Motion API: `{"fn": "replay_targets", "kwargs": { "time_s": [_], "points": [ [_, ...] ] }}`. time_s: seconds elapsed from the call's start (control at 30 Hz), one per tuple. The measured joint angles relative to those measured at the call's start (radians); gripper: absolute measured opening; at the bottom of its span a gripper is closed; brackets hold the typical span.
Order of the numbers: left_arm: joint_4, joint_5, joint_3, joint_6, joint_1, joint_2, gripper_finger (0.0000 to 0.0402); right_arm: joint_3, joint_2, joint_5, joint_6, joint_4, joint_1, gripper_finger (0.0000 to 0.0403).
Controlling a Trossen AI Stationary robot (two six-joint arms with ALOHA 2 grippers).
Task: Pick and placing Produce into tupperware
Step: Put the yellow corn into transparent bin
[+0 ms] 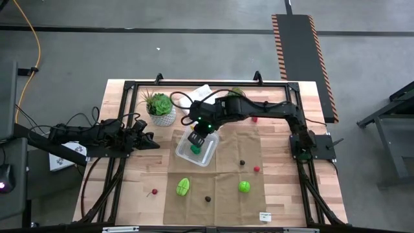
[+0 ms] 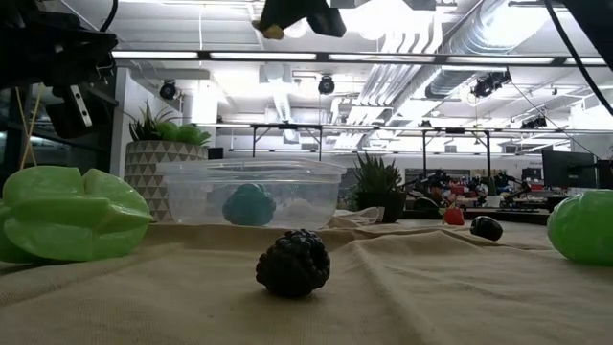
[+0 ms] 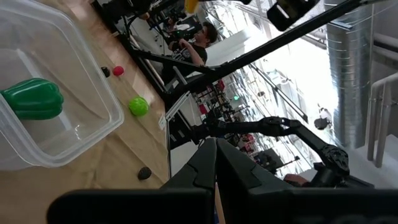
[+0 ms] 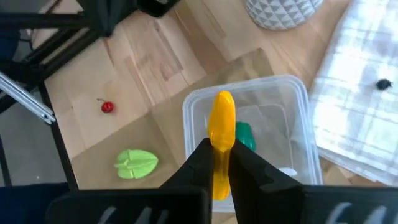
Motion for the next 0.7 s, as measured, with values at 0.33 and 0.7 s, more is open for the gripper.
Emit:
{"fn": "replay_targets", "kwargs": {
  "time_s": [0.33, 0.7],
  "points": [
    [-0.001, 0.0, 0.0, 0.006, 0.0, 0.0, 0.0001, 0.0, 0.037, -0.024, -0.055, -0.056, -0.014, 0.0005],
    [-0.001, 0.0, 0.0, 0.017, 0.0, 0.0, 0.0001, 0.0, 0.139, -0.064, -0.101, -0.041, -0.031, 0.0006]
  ]
}}
